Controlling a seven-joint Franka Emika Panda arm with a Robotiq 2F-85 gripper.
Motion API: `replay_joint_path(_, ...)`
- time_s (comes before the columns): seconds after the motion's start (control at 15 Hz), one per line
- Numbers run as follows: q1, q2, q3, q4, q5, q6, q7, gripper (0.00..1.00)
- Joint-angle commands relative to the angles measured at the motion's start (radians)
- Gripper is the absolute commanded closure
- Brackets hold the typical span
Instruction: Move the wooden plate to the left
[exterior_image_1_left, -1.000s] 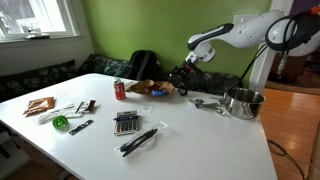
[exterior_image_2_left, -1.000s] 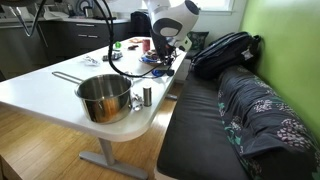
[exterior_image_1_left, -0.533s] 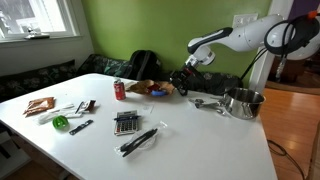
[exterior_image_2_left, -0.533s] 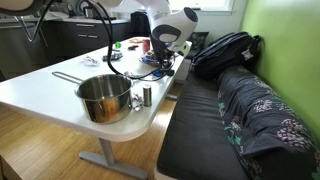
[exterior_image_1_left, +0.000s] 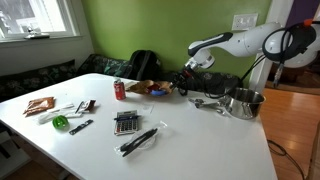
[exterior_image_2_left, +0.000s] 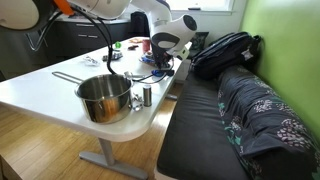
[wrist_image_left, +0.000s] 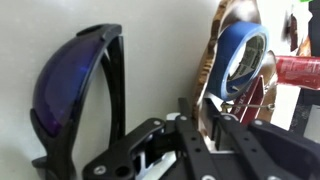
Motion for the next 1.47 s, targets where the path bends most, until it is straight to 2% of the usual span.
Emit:
replay_joint_path(0.0,-0.002,0.062,0.046,0.075,0.031,0.033,-0.051,0.98)
replay_joint_path(0.13,0.0,0.074,0.06,0.086,0.039,0.046,-0.066,0.69)
replay_joint_path(0.2,-0.001,0.077,0.063,0.087,0.038,0.052,-0.069,0.61)
replay_joint_path(0.27,-0.006,0.036,0.036,0.023,0.081,0.076,-0.093,0.54)
replay_joint_path(0.33,-0.006,0.035,0.035,0.016,0.093,0.088,-0.102,0.45)
replay_joint_path(0.4,-0.005,0.035,0.032,0.017,0.108,0.093,-0.114,0.82)
replay_joint_path(0.53,-0.003,0.035,0.026,0.016,0.13,0.104,-0.127,0.84)
replay_joint_path(0.6,-0.002,0.035,0.022,0.017,0.138,0.108,-0.132,0.9)
replay_joint_path(0.67,-0.002,0.035,0.019,0.016,0.146,0.111,-0.138,1.0)
replay_joint_path(0.93,-0.003,0.035,0.007,0.027,0.166,0.091,-0.139,0.98)
replay_joint_path(1.33,-0.03,0.032,0.033,0.106,0.183,0.007,-0.179,0.98)
replay_joint_path(1.4,-0.047,0.017,0.057,0.084,0.168,0.011,-0.198,0.98)
